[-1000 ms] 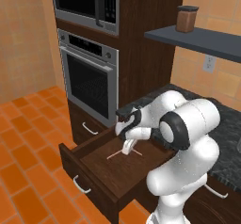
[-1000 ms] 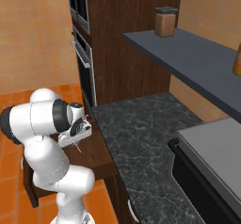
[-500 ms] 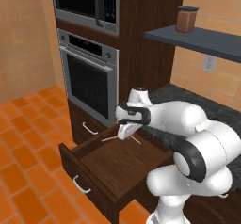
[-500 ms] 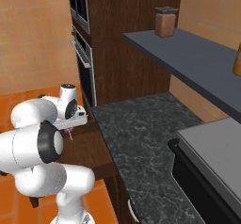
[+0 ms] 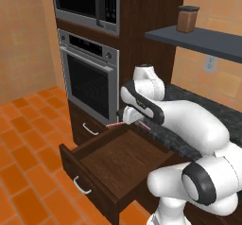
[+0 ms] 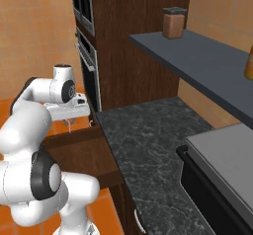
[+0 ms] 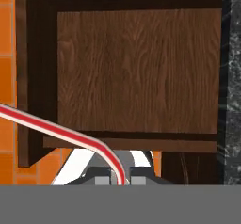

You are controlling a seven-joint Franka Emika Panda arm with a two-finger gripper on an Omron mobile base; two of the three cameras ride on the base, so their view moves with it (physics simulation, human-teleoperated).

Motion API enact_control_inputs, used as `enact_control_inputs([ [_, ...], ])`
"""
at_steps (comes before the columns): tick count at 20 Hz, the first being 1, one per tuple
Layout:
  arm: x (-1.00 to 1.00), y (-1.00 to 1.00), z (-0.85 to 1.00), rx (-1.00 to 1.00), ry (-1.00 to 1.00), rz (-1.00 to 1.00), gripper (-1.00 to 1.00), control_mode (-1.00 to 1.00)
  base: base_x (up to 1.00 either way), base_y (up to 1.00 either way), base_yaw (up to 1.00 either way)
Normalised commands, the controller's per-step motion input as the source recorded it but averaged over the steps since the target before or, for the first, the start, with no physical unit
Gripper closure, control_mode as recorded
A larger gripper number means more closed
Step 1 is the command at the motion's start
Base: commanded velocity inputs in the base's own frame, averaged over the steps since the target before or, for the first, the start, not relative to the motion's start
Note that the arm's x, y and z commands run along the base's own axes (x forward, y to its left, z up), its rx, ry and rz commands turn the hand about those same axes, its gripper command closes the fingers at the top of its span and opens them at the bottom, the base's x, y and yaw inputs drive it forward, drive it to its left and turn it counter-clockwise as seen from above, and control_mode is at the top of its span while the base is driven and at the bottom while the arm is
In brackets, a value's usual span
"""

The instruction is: Take a straw from the drawer in front and place it inside the glass cup on the dining counter.

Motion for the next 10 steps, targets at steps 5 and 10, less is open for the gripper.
enact_control_inputs([
  [5, -0.25, -0.33, 0.37, -0.13, -0.01, -0.09, 1.0, -1.0, 0.0, 0.0, 0.0],
  [10, -0.09, -0.37, 0.0, -0.02, 0.0, -0.13, 1.0, -1.0, 0.0, 0.0, 0.0],
])
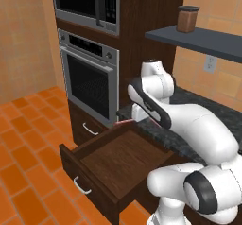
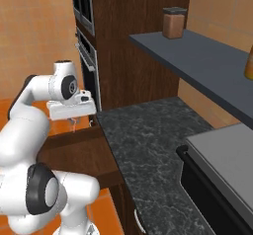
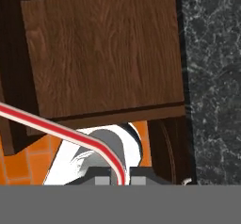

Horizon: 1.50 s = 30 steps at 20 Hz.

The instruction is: Take a straw from the drawer in front and place it inside the glass cup on the dining counter.

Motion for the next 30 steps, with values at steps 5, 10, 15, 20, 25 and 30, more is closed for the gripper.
enact_control_inputs([
  [5, -0.1, -0.03, 0.0, 0.0, 0.0, -0.02, 1.0, 1.0, -0.8, -0.05, -0.04],
  [10, 0.0, 0.0, 0.0, 0.0, 0.0, 0.0, 1.0, 1.0, -0.93, 0.47, 0.41],
  [15, 0.0, 0.0, 0.0, 0.0, 0.0, 0.0, 1.0, 1.0, -0.2, 0.72, 0.86],
  [20, 0.0, 0.0, 0.0, 0.0, 0.0, 0.0, 1.0, 1.0, 0.07, 0.78, 0.53],
  [25, 0.0, 0.0, 0.0, 0.0, 0.0, 0.0, 1.0, 1.0, 0.77, 0.67, -0.09],
  [30, 0.0, 0.0, 0.0, 0.0, 0.0, 0.0, 1.0, 1.0, 1.0, 0.23, -0.19],
])
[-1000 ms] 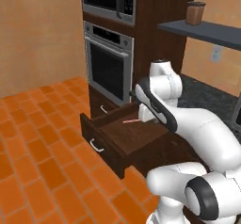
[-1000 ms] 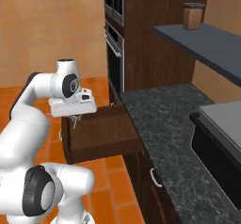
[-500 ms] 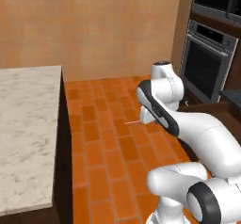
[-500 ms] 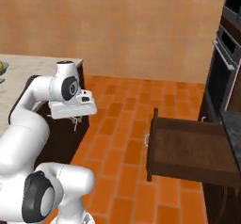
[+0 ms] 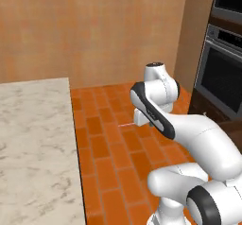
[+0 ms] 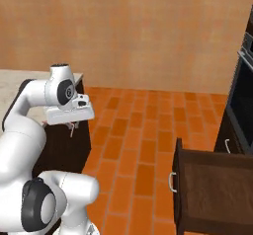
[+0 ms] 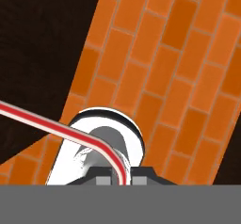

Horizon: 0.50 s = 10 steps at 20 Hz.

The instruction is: Take a straw from the drawer in front and place it inside the glass cup on the dining counter.

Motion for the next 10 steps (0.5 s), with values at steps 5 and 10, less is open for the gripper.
enact_control_inputs([
  [5, 0.0, 0.0, 0.0, 0.0, 0.0, 0.0, 1.0, 1.0, 1.0, 0.01, -0.18],
  [10, 0.0, 0.0, 0.0, 0.0, 0.0, 0.0, 1.0, 1.0, 1.0, 0.0, -0.15],
])
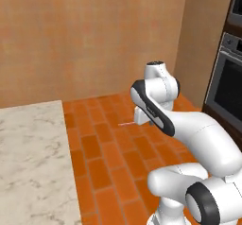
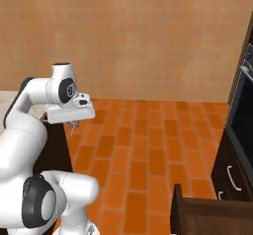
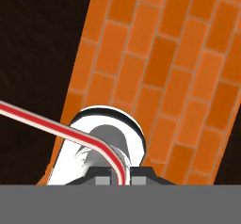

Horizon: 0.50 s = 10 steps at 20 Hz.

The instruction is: Take a straw from the drawer in front and place it inside the glass cup on the dining counter.

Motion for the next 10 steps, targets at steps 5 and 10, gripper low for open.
enact_control_inputs([
  [5, 0.0, 0.0, 0.0, 0.0, 0.0, 0.0, 1.0, 1.0, 1.0, 0.0, -0.11],
  [10, 0.0, 0.0, 0.0, 0.0, 0.0, 0.0, 1.0, 1.0, 1.0, 0.03, -0.1],
])
